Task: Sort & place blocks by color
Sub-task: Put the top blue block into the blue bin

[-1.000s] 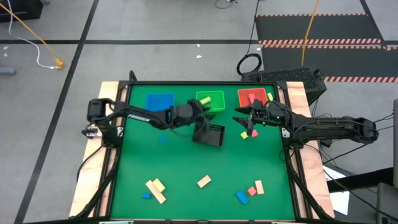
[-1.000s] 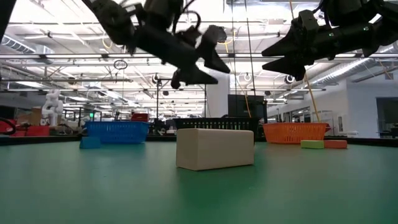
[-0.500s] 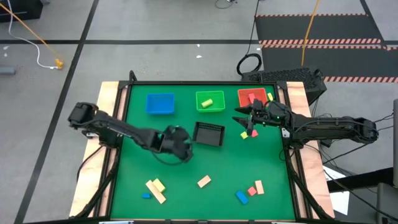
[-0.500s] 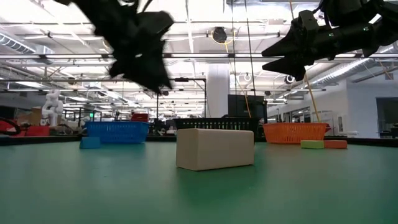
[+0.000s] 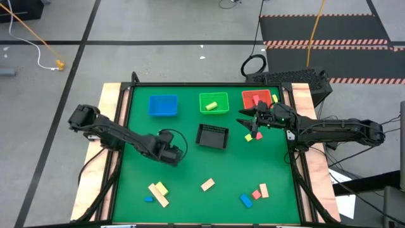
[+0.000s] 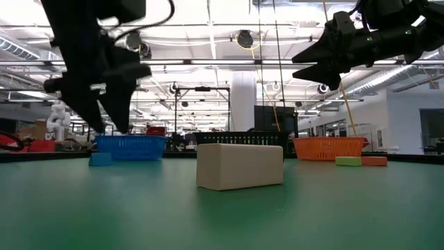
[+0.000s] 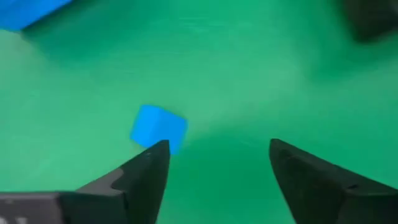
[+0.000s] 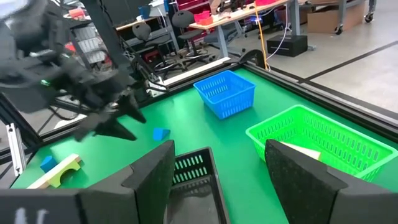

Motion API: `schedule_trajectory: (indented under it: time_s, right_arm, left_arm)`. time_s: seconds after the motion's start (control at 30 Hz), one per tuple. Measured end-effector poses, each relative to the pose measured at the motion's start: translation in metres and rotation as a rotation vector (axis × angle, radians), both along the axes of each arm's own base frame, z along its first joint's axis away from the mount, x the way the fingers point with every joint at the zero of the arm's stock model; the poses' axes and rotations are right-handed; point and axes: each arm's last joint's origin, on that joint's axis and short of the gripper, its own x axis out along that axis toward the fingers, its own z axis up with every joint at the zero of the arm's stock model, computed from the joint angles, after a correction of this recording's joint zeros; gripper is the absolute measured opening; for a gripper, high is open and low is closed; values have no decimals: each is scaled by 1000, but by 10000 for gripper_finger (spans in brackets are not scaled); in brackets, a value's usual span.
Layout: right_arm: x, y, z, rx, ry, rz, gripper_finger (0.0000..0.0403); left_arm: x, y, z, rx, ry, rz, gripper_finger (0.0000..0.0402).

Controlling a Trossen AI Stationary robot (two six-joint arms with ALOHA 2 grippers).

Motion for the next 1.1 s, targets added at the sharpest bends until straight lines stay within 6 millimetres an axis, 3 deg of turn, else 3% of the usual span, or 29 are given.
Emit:
schedule_trajectory:
  time_s: [0.13,0.3,0.5,0.77,1.1]
  right_arm:
    - [0,0,0,0,0,0,240]
    - [0,0,0,0,0,0,240]
    - [0,0,0,0,0,0,240]
    - [0,0,0,0,0,0,240]
    - [0,0,0,0,1,0,240]
  left_arm:
    - [-6,16,-17,9,14,58,318]
    - [-10,29,-34,-18,-37,139,302]
    - [-17,35,-47,-45,-79,240,256]
    - [-21,35,-51,-22,-45,175,192]
    - [-18,35,-50,-17,-65,148,51]
